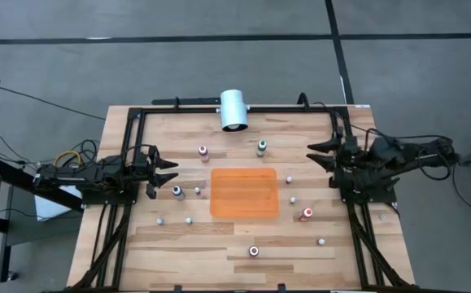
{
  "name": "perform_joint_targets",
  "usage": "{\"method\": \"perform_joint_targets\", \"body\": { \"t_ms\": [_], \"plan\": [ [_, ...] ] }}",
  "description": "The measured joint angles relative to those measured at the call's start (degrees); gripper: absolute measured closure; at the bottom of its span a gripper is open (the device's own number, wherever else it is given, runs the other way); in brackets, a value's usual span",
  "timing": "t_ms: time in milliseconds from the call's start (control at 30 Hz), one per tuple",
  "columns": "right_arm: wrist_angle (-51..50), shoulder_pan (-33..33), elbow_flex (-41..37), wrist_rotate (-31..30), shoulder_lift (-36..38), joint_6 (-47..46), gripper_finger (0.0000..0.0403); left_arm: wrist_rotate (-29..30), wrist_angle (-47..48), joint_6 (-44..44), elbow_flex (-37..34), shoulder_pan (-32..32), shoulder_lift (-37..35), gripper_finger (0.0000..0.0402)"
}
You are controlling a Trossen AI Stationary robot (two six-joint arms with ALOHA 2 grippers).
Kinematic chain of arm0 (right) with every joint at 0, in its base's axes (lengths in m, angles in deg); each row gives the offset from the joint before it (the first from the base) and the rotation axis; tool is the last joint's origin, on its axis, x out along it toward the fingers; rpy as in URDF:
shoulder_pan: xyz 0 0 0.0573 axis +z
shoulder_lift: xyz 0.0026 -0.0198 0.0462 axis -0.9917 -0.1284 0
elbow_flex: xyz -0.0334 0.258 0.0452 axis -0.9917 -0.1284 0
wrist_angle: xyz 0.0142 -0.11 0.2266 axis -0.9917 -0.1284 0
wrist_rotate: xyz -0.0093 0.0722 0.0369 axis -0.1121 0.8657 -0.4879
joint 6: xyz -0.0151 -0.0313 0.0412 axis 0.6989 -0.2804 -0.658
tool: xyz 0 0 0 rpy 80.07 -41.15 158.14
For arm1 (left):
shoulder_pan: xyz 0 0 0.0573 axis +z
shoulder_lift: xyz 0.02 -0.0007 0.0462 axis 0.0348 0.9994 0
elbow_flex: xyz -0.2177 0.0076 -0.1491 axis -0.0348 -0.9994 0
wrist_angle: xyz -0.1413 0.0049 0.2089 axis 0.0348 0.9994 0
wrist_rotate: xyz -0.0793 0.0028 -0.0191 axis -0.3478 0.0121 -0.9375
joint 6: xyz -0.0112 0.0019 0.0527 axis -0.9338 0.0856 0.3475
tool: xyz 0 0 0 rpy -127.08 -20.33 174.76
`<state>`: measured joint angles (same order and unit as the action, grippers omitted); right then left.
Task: Pick & Place food coloring
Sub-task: Put the large green food coloring into the orange bin
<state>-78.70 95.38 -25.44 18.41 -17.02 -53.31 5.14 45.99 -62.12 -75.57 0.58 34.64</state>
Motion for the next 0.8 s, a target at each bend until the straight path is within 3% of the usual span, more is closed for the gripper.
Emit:
{"method": "perform_joint_targets", "body": {
  "t_ms": [400, 800],
  "plan": [
    [-9.01, -8.16, 17.83, 0.06, -22.61, -0.01, 0.0282, 0.00, 0.00, 0.02, 0.01, 0.00, 0.02, 0.0233],
    [-26.34, -16.31, 32.12, 0.23, -41.64, -4.53, 0.0282, 0.00, 0.00, 0.02, 0.01, 0.00, 0.01, 0.0233]
  ]
}}
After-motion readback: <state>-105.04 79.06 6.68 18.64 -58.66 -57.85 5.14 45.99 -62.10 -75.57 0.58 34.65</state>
